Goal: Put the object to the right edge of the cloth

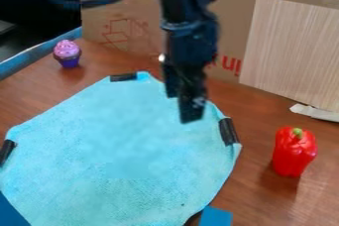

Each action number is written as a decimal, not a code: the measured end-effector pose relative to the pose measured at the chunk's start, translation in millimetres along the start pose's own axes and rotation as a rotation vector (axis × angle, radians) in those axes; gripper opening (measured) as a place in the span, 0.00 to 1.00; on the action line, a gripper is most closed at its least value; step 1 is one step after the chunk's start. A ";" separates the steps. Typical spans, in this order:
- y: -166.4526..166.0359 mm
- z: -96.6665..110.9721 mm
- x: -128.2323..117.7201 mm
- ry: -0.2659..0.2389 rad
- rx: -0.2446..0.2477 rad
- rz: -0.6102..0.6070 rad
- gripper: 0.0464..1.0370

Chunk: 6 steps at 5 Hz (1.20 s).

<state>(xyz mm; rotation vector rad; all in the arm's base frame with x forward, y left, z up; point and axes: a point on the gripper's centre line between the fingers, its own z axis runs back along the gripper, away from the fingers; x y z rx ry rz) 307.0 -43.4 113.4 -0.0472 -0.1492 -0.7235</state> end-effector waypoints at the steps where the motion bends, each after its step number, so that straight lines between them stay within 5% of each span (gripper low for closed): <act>1: -16.7 -4.3 28.1 0.012 -0.034 -0.005 0.96; 2: -26.7 -13.9 43.8 -0.002 -0.039 -0.031 0.96; 3: -30.7 -21.8 59.0 -0.050 0.030 -0.089 0.96; 6: -64.2 -25.8 81.6 -0.066 0.062 -0.173 0.96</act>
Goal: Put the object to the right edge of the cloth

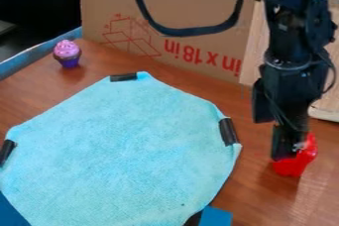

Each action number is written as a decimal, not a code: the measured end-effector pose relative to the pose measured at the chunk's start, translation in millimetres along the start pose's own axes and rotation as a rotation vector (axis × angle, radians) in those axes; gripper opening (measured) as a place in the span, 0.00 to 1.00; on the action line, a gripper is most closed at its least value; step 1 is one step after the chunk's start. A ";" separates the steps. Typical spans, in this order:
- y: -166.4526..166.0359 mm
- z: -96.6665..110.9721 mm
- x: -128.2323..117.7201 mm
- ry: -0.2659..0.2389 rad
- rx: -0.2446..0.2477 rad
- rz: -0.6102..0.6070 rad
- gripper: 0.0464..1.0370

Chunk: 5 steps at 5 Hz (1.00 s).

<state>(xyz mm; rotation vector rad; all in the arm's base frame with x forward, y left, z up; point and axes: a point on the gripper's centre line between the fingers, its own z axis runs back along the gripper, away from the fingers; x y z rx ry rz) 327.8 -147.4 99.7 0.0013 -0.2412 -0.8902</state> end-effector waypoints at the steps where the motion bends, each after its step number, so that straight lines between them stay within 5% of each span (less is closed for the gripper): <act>1: 3.5 12.1 14.6 -0.036 0.008 0.003 0.96; 3: 13.9 0.2 28.9 -0.007 0.013 0.033 0.91; 5: 12.5 -24.9 14.1 0.044 0.027 0.070 0.32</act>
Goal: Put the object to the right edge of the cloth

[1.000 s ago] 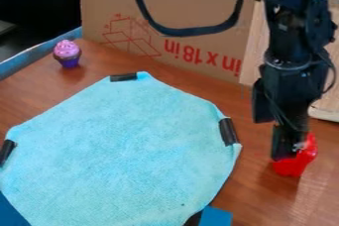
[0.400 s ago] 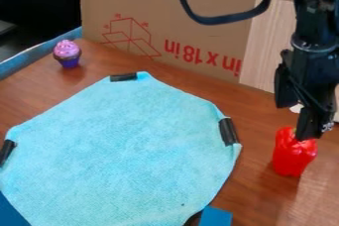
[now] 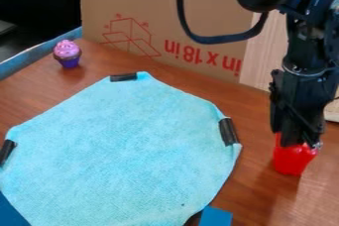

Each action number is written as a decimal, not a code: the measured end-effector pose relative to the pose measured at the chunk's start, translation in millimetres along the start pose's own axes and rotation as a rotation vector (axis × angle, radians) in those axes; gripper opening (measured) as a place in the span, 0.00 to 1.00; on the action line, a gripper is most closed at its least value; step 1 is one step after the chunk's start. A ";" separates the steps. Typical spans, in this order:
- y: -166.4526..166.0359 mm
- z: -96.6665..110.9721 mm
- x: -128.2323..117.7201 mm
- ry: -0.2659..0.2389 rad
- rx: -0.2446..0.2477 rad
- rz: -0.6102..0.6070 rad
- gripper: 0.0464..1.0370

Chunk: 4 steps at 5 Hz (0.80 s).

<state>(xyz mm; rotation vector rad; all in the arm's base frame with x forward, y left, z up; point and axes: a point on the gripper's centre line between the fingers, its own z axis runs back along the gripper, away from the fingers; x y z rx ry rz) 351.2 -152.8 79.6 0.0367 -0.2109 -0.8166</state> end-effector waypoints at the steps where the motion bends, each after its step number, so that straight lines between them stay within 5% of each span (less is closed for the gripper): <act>1: -3.4 0.1 -7.2 -0.008 0.001 0.006 0.11; 4: 24.8 42.0 -31.6 -0.082 -0.056 0.128 0.03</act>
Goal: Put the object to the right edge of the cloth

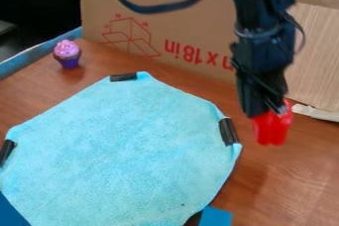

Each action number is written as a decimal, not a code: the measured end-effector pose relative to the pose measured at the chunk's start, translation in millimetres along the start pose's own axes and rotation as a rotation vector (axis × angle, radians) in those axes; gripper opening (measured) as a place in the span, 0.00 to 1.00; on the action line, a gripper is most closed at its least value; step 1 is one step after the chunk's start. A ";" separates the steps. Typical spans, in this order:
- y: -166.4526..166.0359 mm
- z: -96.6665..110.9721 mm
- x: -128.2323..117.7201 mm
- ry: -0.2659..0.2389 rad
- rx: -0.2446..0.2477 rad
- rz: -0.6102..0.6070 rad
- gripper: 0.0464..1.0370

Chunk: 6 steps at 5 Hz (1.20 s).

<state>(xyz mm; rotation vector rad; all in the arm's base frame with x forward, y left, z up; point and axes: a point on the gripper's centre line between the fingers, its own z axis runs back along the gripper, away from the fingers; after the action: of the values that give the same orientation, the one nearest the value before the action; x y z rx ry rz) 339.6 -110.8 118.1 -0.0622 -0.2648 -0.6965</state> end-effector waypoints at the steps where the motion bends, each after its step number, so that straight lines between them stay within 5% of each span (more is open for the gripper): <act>1: 17.9 22.0 -10.6 -0.009 0.007 0.062 0.03; 3: 43.2 31.9 -41.7 0.123 0.034 0.183 0.03; 6: 73.5 12.0 -73.5 0.166 0.070 0.248 0.03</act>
<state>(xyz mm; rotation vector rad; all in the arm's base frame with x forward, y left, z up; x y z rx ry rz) 330.1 -6.7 112.8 0.0295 -0.1187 -0.4421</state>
